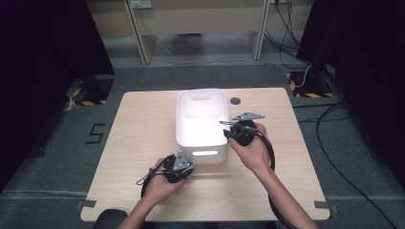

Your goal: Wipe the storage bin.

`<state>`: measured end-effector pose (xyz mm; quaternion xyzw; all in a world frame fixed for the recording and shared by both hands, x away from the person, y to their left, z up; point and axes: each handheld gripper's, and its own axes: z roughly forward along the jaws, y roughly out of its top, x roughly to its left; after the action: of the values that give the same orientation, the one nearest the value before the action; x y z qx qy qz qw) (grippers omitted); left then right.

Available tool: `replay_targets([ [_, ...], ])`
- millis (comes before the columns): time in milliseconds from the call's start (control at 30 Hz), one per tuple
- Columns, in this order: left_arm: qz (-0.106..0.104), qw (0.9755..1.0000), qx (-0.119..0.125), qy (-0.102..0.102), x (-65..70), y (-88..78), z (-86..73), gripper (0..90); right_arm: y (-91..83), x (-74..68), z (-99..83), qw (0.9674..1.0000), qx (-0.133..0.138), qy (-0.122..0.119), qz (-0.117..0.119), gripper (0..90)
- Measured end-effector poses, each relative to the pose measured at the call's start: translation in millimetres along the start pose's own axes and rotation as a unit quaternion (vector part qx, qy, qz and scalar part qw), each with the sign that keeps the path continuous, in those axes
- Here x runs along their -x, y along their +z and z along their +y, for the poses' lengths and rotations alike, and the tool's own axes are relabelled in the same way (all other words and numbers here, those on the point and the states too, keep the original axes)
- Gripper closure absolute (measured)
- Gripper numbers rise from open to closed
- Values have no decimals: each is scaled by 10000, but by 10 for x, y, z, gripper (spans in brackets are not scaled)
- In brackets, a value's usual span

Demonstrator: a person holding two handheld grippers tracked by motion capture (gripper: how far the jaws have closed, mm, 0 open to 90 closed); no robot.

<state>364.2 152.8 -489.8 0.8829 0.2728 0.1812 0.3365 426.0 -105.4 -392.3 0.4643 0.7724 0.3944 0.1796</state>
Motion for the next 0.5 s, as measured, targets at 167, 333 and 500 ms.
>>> replay_targets([
  [167,20,10000,49,-32,20,17,3,785,-1,-3,-1,10000,-7,-6,-14,696],
  [333,37,10000,78,17,54,57,13,788,1,-2,-1,10000,2,-2,-9,695],
  [500,59,9999,97,10,71,70,20,788,1,1,-1,10000,0,3,-6,694],
])
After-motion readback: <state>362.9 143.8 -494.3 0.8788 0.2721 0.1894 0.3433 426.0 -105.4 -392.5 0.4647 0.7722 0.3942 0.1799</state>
